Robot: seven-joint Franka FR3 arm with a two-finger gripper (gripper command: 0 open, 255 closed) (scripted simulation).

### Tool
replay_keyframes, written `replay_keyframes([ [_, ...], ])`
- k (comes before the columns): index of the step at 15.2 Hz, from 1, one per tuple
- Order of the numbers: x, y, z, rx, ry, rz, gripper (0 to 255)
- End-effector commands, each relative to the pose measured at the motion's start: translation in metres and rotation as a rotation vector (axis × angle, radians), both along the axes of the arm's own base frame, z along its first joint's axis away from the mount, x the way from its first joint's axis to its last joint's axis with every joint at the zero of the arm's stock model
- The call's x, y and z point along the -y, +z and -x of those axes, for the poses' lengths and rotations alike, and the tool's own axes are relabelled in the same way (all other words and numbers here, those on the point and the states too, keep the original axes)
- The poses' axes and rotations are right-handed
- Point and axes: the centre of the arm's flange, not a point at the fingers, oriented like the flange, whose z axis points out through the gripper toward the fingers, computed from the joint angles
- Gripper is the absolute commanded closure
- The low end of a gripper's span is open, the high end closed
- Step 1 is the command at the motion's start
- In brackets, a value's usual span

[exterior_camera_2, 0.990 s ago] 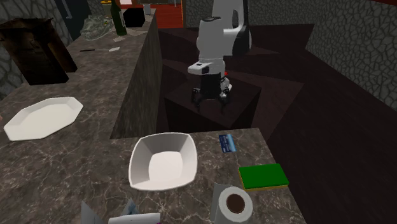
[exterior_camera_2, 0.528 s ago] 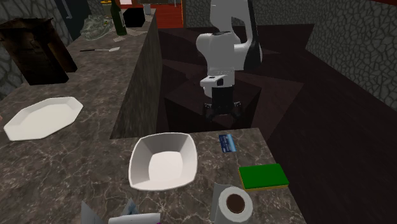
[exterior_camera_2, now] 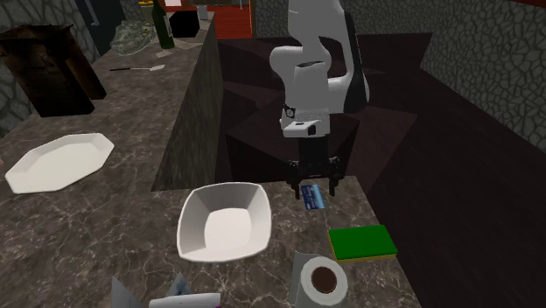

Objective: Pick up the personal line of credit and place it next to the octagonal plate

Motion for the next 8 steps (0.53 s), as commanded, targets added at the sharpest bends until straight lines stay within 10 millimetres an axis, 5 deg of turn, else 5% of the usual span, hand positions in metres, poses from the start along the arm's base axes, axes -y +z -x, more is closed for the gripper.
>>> replay_keyframes([
  [1,-0.0046,-0.0086,-0.0039,0.001,0.0,0.0,0],
  [8,-0.0057,-0.0111,-0.0051,0.001,0.0,0.0,0],
])
